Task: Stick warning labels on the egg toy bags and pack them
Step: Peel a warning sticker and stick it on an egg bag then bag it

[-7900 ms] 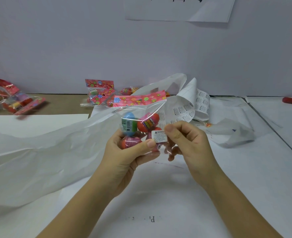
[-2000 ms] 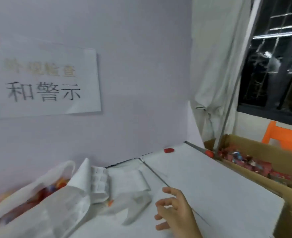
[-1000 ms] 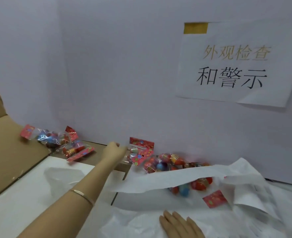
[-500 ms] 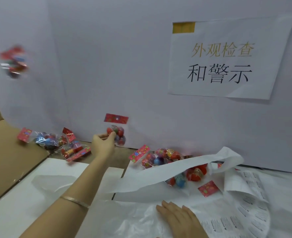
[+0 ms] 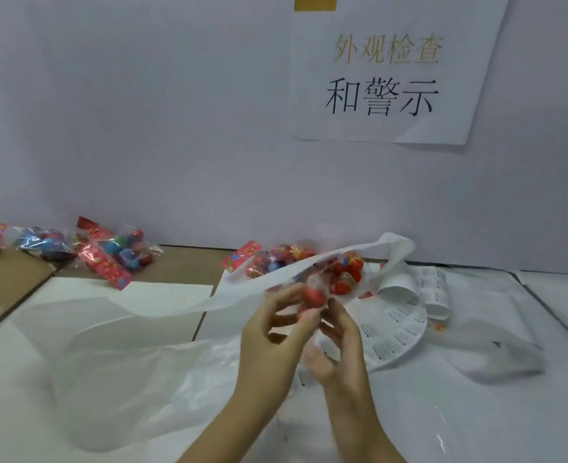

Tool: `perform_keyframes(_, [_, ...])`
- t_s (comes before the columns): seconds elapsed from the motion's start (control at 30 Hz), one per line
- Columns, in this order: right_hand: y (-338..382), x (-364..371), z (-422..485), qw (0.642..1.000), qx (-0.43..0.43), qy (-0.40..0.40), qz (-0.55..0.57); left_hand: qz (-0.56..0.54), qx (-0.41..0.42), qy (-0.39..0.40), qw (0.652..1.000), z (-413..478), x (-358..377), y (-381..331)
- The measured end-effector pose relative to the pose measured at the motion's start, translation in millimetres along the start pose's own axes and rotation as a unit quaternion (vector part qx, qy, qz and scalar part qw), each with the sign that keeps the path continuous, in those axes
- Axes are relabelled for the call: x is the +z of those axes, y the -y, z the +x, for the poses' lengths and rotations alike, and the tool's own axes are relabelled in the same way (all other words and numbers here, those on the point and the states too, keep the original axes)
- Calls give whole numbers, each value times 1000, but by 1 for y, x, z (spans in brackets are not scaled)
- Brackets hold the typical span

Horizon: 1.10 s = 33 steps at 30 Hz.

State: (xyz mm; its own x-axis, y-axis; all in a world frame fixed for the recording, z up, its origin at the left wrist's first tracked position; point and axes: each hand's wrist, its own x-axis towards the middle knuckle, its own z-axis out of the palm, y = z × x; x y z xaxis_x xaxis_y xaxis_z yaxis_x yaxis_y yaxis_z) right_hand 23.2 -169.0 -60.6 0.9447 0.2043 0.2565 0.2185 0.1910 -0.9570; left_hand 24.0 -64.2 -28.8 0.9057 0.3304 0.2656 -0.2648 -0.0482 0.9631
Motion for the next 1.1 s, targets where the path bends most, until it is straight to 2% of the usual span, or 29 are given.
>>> perform_keyframes(0.1, [-4,-10,10,984,102,-41,138,45,38,75,995,-12,5,15])
perform_keyframes(0.17, [-4,-24,19,976,126,-68,163,71,92,61,991,-12,5,23])
perform_keyframes(0.23, [-4,-38,26,969,133,-88,190,119,140,5,983,-10,4,29])
perform_keyframes(0.27, [-3,-42,28,966,140,-90,199,119,130,-19,984,-9,4,32])
perform_keyframes(0.33, [-2,-45,31,962,159,-78,208,55,36,-13,998,-6,5,31])
perform_keyframes(0.37, [-3,-45,32,962,170,-67,204,-4,-32,14,999,-3,4,30])
perform_keyframes(0.43, [-6,-46,32,965,187,-43,181,-122,-149,82,978,1,3,28])
perform_keyframes(0.47, [-7,-45,31,967,190,-40,163,-137,-173,109,969,0,2,26])
perform_keyframes(0.6, [-6,-42,29,979,163,-37,113,-102,-173,116,973,0,1,25])
perform_keyframes(0.77, [-3,-41,28,982,154,-76,85,-106,-187,140,967,-2,3,21])
perform_keyframes(0.97, [-4,-39,26,987,113,-85,72,-119,-229,110,960,1,1,16])
perform_keyframes(1.1, [-7,-39,27,990,103,-82,52,-90,-223,97,966,1,2,16])
